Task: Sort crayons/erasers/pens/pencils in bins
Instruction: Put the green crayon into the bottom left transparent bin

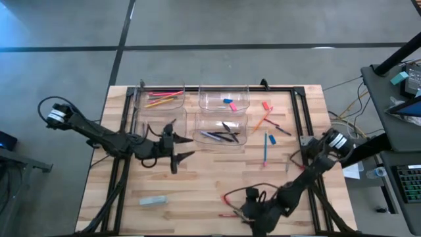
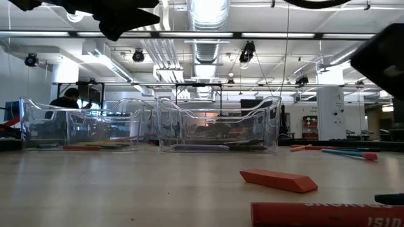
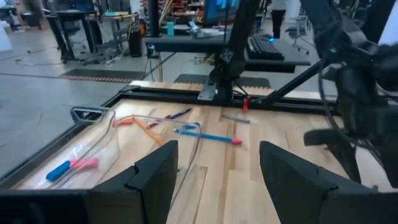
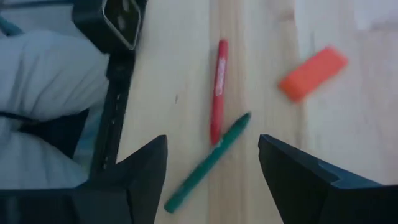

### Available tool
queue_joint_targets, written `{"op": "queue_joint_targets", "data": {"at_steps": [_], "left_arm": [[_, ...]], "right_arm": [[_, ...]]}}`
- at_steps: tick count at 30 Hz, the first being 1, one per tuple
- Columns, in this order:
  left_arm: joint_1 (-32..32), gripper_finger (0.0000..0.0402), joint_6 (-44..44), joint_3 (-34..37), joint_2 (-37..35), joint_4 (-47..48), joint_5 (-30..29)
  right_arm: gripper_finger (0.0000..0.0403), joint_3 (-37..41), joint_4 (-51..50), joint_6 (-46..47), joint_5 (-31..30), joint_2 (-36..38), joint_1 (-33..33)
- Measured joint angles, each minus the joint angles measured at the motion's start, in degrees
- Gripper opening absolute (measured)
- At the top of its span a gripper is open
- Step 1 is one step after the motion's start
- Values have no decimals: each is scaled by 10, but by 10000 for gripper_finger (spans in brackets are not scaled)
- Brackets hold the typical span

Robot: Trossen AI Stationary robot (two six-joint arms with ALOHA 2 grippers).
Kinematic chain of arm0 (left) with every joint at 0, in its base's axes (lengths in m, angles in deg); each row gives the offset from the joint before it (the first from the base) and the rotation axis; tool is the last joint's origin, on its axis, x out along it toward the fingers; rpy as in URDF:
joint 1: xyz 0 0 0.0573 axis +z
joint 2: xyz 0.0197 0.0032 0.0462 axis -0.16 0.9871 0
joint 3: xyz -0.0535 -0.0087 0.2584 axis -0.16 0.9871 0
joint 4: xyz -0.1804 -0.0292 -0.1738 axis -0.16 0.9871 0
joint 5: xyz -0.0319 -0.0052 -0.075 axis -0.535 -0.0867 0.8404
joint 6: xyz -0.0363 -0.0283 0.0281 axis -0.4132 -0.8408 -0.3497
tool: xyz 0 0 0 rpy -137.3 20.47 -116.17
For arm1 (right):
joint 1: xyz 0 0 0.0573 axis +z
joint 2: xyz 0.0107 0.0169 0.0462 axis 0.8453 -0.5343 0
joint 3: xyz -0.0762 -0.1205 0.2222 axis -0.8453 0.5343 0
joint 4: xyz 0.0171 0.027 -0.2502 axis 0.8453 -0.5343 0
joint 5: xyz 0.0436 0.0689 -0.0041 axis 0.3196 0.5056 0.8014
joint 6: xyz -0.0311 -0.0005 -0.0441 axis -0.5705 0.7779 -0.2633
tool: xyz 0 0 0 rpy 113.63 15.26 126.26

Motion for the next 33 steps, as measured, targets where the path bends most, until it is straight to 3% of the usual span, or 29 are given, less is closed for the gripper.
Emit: {"op": "queue_joint_targets", "data": {"at_steps": [14,19,27,33], "left_arm": [[-1,210,-15,-1,0,3,0],[-1,210,-16,-1,0,4,1],[-1,210,-16,-1,0,4,1],[-2,210,-31,-1,0,4,2]], "right_arm": [[211,-161,-253,138,-3,-133,30],[156,-159,-296,160,12,-140,30],[27,-153,-309,156,0,-119,30],[16,-147,-368,157,-65,-92,29]]}}
